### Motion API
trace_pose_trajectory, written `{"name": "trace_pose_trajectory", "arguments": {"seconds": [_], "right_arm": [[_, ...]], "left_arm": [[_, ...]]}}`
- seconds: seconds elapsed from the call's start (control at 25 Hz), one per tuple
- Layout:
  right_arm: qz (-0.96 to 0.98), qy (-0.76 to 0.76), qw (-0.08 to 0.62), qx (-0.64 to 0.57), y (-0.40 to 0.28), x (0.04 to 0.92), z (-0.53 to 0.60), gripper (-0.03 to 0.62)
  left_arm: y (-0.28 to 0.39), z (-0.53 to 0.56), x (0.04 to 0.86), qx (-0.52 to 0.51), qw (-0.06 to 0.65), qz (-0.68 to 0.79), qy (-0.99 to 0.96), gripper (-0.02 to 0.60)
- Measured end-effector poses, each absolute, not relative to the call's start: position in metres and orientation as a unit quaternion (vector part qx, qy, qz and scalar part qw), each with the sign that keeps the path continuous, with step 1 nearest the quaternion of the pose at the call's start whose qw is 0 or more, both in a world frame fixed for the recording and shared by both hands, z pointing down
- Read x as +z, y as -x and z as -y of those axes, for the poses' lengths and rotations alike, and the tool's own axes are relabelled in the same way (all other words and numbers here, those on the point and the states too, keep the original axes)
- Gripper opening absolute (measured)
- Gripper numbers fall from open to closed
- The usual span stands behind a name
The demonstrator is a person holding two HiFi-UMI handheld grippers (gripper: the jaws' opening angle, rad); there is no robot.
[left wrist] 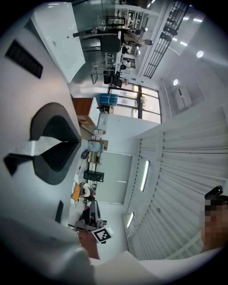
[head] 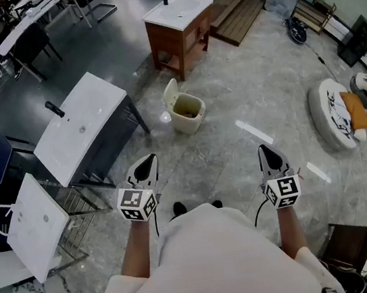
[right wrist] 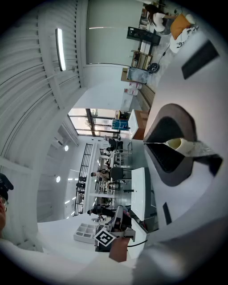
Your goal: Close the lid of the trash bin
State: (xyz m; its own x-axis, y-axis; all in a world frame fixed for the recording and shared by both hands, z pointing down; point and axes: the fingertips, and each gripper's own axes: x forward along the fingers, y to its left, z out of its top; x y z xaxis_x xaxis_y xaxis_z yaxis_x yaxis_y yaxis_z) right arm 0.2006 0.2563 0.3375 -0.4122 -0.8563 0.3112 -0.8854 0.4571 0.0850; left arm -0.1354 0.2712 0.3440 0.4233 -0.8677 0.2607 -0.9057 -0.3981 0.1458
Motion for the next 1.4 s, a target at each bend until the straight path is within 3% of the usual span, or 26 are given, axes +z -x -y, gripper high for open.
{"name": "trace_pose_trajectory", "arguments": {"seconds": [1.4], "right_arm": [[0.825,-0.538,0.166,0.045,-0.157,0.336,-0.262,0.032]], "left_arm": [[0.164,-0.268,0.353,0.074,0.132,0.495,-0.856,0.018]]}}
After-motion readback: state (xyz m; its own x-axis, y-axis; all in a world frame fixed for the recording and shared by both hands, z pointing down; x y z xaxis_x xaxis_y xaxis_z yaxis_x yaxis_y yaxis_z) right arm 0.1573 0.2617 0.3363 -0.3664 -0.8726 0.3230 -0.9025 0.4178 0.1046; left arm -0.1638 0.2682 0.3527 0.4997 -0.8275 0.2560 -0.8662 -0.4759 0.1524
